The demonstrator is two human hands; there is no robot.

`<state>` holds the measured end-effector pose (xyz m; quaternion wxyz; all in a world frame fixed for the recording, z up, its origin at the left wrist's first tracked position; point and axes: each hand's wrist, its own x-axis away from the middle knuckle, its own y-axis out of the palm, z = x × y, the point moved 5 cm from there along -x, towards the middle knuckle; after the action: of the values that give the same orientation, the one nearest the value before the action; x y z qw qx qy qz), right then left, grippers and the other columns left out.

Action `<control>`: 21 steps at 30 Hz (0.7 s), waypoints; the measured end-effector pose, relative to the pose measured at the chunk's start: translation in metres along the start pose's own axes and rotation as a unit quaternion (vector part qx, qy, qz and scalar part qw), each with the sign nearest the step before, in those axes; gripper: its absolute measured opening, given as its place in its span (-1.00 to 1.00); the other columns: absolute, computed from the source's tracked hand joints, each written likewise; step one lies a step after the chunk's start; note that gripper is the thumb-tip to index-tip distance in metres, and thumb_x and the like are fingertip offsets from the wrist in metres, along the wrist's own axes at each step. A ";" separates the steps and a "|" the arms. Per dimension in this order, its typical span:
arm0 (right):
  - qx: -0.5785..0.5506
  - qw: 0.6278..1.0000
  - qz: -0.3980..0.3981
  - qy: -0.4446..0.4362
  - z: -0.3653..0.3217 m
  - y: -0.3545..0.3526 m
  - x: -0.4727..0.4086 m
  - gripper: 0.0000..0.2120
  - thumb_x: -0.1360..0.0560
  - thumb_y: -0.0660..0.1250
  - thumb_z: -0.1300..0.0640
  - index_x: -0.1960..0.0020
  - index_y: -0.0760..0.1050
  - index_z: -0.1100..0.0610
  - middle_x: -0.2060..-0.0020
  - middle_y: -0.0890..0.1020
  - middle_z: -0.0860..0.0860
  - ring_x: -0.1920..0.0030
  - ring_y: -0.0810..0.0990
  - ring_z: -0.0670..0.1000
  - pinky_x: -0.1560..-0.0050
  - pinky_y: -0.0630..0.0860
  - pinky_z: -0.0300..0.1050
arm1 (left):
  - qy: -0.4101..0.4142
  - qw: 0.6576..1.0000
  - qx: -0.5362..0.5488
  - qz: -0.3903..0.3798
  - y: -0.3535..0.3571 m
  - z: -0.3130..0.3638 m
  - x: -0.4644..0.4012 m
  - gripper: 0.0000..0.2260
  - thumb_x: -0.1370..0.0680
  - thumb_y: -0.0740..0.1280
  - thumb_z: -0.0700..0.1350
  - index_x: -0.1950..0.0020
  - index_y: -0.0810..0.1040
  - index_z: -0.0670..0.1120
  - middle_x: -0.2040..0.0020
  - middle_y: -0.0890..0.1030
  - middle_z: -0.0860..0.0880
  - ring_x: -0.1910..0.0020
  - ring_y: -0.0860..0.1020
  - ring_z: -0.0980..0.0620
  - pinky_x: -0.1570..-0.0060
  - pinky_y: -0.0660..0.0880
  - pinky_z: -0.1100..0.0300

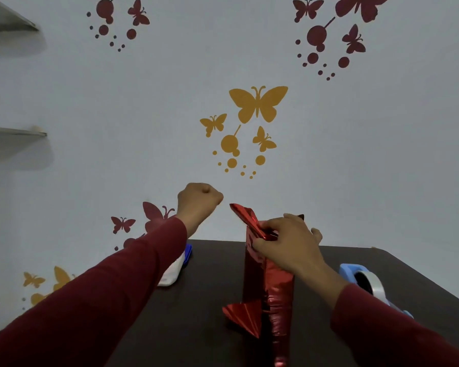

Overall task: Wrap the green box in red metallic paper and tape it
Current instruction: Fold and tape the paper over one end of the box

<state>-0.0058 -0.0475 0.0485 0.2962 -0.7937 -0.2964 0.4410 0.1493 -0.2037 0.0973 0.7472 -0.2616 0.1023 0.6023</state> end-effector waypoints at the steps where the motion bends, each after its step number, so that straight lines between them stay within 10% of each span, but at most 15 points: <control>1: -0.014 1.000 0.001 0.003 0.002 -0.003 0.002 -0.75 -0.41 0.36 -0.21 -0.05 0.67 -0.27 0.23 0.48 -0.31 -0.34 0.46 0.00 -0.40 0.28 0.36 | 0.047 0.999 0.004 -0.016 -0.002 0.005 -0.001 -0.92 -0.52 0.42 -0.16 0.10 0.70 -0.13 0.18 0.67 0.02 0.21 0.59 0.02 0.23 0.50 0.22; 7: -0.116 0.993 0.003 0.019 0.010 -0.008 0.009 -0.75 -0.27 0.26 -0.31 0.09 0.57 -0.54 0.04 0.57 -0.27 -0.14 0.54 -0.09 -0.26 0.50 0.20 | 0.212 0.899 -0.217 -0.315 0.045 0.026 0.022 -0.28 -0.37 0.65 0.00 -0.46 0.44 0.22 -0.34 0.54 0.14 -0.30 0.48 0.16 -0.21 0.44 0.20; 13: -0.224 0.973 -0.009 0.051 0.031 -0.016 0.010 -0.67 -0.44 0.36 0.04 0.46 0.56 -0.25 0.12 0.67 -0.12 -0.44 0.44 -0.01 -0.29 0.40 -0.05 | 0.261 0.897 -0.185 -0.304 0.058 0.066 0.012 -0.79 -0.46 0.59 -0.20 -0.07 0.75 -0.05 0.10 0.75 0.06 0.10 0.70 0.20 0.05 0.54 0.39; 21: -0.325 0.942 -0.023 0.083 0.057 -0.009 0.000 -0.78 -0.28 0.28 0.13 0.28 0.53 0.31 0.08 0.63 -0.18 -0.45 0.34 -0.09 -0.20 0.26 -0.08 | 0.203 0.936 -0.043 -0.284 0.046 0.057 0.024 -0.49 -0.40 0.64 -0.02 -0.31 0.60 0.07 -0.06 0.72 0.09 -0.01 0.70 0.12 -0.10 0.63 0.19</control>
<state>-0.0578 -0.0292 0.0303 0.0561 -0.8735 -0.4162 0.2462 0.1018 -0.1476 0.1218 0.8388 -0.4279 0.1471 0.3028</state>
